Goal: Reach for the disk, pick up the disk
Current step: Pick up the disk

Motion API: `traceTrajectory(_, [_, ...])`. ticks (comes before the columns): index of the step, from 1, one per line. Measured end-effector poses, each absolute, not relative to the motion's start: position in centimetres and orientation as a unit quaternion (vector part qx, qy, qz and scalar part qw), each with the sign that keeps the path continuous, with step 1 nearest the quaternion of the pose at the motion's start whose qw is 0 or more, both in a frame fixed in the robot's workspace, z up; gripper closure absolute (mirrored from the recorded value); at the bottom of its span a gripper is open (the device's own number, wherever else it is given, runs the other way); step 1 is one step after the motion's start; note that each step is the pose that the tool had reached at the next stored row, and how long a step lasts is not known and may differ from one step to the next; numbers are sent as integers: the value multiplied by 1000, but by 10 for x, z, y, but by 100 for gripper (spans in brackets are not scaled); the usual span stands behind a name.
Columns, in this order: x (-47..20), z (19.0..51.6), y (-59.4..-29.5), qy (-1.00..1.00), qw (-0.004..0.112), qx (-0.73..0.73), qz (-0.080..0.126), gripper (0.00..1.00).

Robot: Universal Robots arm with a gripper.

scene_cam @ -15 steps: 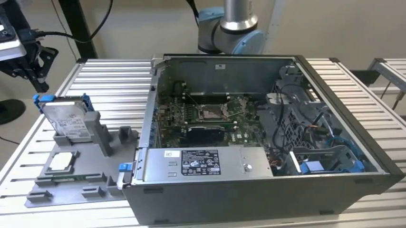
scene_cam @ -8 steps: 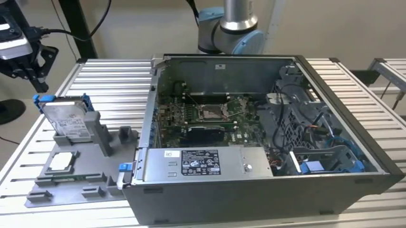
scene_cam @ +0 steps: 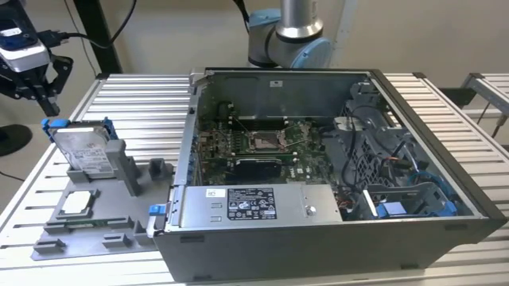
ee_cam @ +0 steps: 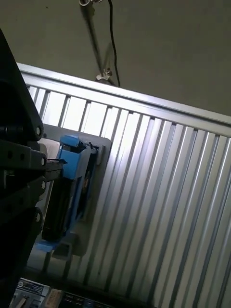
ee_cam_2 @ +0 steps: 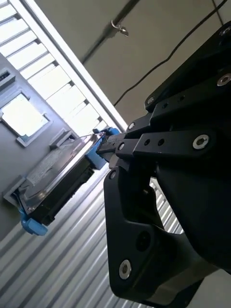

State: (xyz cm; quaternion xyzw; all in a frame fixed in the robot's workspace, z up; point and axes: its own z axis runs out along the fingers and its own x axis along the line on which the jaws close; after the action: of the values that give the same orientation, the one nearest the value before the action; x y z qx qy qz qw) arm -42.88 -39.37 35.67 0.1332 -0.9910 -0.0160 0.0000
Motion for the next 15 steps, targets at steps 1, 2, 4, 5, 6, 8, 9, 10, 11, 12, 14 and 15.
traceTrajectory(1, [-429,357,-394,-990,0,141,-16,100])
traceTrajectory(2, [-429,357,-394,-989,0,149,-16,100])
traceTrajectory(4, [-429,357,-394,-986,1,164,-16,100])
traceTrajectory(5, [-429,357,-394,-985,1,171,-16,100])
traceTrajectory(6, [-429,357,-393,-984,1,178,-16,100])
traceTrajectory(8, [-429,357,-393,-981,1,192,-15,100])
traceTrajectory(9, [-429,357,-393,-980,1,199,-15,100])
traceTrajectory(10, [-429,357,-393,-978,1,206,-15,100])
traceTrajectory(11, [-429,357,-393,-977,2,214,-15,100])
traceTrajectory(12, [-429,357,-393,-975,2,222,-15,100])
traceTrajectory(14, [-429,357,-393,-972,2,237,-14,100])
traceTrajectory(15, [-429,357,-393,-969,2,245,-14,100])
